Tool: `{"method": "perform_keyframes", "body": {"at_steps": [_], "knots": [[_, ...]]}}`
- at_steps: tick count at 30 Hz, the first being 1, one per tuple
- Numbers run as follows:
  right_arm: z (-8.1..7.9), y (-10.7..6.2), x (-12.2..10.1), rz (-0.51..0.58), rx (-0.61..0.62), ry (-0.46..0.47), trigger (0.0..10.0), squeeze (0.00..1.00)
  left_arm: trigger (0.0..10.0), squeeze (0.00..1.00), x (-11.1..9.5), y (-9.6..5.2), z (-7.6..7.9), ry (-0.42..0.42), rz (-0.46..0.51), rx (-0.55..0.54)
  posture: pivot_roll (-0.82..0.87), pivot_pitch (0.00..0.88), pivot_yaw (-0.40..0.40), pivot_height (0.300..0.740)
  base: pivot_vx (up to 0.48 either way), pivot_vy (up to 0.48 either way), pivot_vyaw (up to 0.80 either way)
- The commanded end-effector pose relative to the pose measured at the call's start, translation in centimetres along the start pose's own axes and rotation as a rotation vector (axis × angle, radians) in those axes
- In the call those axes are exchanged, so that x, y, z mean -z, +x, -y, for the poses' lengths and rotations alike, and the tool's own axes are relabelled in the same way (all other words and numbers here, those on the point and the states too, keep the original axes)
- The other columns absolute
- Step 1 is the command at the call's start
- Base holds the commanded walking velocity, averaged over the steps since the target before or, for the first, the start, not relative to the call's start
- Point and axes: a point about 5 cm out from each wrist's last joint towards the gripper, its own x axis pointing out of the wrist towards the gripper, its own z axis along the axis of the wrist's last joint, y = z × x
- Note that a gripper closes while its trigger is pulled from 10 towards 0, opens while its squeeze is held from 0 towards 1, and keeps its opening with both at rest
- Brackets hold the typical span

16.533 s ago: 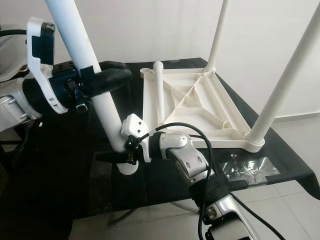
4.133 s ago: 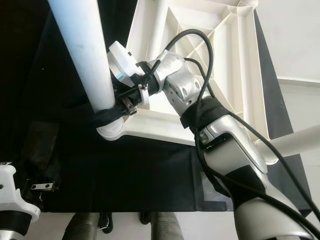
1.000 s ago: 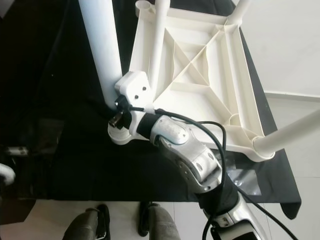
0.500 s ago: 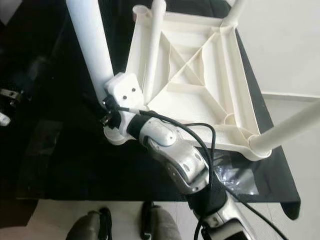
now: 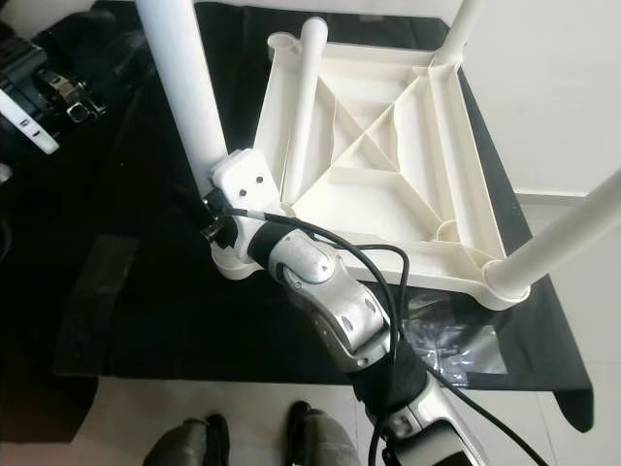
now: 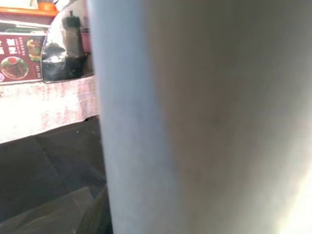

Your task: Building children table

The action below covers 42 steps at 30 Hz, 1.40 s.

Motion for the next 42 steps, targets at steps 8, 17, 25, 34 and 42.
{"method": "perform_keyframes", "body": {"at_steps": [8,17,25,34,42], "knots": [[0.0,0.6,2.1,-0.079,-0.005,0.040,10.0,0.00,10.0,1.00,-0.5,-1.1,1.5,-0.040,-0.114,0.336,0.11,0.186,-0.012,0.740,0.000,0.000,0.00],[0.2,0.7,2.0,-0.056,0.000,0.064,10.0,0.00,10.0,1.00,-1.4,-2.1,1.2,-0.082,-0.097,0.412,0.11,0.193,-0.011,0.740,0.000,0.000,0.00],[-0.2,0.9,1.8,-0.046,-0.023,0.068,10.0,0.00,10.0,0.67,-0.1,-0.1,1.8,-0.064,-0.083,0.393,0.11,0.193,-0.013,0.740,0.000,0.000,0.00],[-0.4,1.2,1.4,-0.033,-0.034,0.076,10.0,0.00,10.0,0.00,0.5,2.6,1.8,-0.020,-0.062,0.350,0.10,0.194,-0.008,0.740,0.000,0.000,0.00],[-0.4,1.2,1.4,-0.034,-0.039,0.076,10.0,0.00,0.0,0.00,0.6,2.5,2.0,-0.007,-0.129,0.414,0.11,0.198,-0.006,0.740,0.000,0.000,0.00]]}}
